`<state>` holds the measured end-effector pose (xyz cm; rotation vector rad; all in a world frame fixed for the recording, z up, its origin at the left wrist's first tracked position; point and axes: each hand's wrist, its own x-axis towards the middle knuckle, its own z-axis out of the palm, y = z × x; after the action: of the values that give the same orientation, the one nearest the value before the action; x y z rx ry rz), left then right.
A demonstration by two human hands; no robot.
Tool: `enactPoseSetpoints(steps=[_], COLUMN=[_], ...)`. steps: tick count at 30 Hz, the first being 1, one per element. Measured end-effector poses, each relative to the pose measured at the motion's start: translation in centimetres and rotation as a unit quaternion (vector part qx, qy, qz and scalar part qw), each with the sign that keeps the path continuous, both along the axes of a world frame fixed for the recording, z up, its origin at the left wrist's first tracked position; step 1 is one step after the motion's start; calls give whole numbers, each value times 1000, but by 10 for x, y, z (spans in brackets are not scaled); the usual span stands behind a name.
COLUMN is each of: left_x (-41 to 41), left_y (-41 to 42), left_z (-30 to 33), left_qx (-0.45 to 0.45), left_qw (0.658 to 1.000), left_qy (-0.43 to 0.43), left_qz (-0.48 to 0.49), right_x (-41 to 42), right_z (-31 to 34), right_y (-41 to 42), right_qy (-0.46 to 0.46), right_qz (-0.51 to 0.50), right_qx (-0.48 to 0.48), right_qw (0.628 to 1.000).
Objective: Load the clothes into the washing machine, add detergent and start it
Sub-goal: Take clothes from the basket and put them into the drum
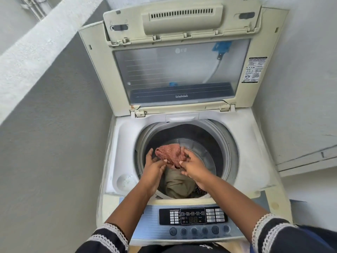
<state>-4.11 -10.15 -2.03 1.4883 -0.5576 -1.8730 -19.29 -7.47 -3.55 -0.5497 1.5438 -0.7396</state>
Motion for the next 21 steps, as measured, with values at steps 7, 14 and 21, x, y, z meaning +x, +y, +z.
enactPoseSetpoints(steps=[7, 14, 21], left_x=[-7, -47, -118], left_y=[12, 38, 77], left_z=[5, 15, 44], left_qx=[11, 17, -41], left_qw=[994, 990, 972], left_qy=[-75, -14, 53], left_qz=[-78, -142, -224], right_x=[-18, -59, -109], right_z=[-5, 17, 60], right_y=[23, 58, 110], right_qy=[66, 35, 40], right_qz=[16, -30, -122], right_qx=[26, -28, -106], right_qw=[997, 999, 986])
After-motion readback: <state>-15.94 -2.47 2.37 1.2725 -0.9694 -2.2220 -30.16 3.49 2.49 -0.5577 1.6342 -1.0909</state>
